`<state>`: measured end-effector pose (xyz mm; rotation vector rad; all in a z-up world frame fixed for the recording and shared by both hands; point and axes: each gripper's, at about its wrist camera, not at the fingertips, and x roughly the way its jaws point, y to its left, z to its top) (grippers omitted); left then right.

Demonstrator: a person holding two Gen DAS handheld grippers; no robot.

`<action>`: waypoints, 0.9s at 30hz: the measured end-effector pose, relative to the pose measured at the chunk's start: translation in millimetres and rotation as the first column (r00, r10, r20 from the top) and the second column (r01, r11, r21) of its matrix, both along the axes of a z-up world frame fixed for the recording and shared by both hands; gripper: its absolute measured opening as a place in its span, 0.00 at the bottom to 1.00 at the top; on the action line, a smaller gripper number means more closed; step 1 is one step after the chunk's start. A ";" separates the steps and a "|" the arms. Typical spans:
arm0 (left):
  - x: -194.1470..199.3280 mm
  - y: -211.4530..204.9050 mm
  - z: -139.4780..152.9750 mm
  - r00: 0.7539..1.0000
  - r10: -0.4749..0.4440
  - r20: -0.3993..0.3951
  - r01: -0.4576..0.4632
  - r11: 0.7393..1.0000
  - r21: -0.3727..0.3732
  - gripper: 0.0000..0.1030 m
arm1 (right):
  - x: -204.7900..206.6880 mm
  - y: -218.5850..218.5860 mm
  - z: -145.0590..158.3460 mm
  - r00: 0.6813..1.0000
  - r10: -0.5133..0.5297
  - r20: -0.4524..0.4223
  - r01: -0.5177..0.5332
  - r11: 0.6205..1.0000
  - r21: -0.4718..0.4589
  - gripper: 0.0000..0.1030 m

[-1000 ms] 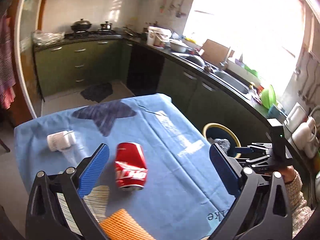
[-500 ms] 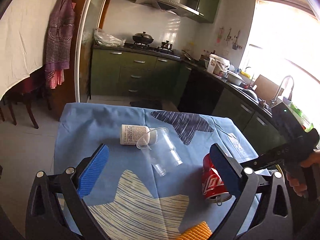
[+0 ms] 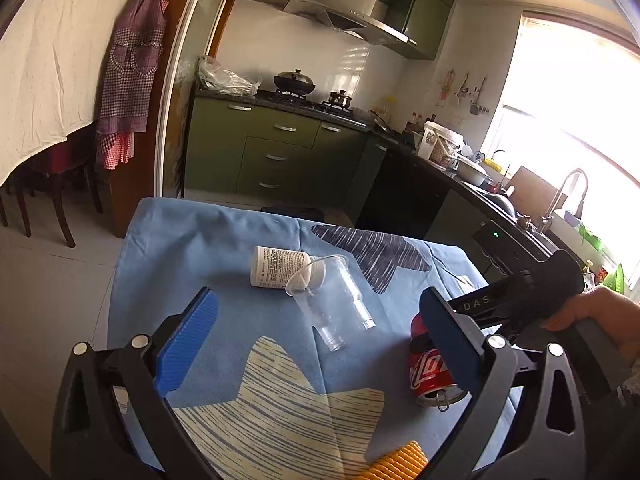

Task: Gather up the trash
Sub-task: 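Grasp the red Coca-Cola can with the right gripper and lift, then carry the can over the bin and open the right gripper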

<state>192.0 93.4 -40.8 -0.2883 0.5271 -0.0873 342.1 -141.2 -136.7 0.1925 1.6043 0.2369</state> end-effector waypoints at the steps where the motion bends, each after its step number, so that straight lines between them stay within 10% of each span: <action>1: 0.2 -0.2 -0.5 1.000 -0.004 -0.003 0.004 1.000 -0.004 0.93 | 0.3 1.6 -2.3 1.000 0.002 -0.001 -0.003 1.000 -0.008 0.85; 17: 4.6 -5.0 -9.4 1.000 -0.002 -0.028 0.003 1.000 0.026 0.93 | -30.3 -30.7 14.0 0.993 0.112 0.043 -0.114 0.993 0.037 0.75; 27: 9.0 -17.0 -16.8 0.998 -0.018 -0.057 0.022 0.997 0.077 0.93 | -48.1 -212.5 79.6 0.971 -0.106 0.213 0.109 0.994 -0.002 0.75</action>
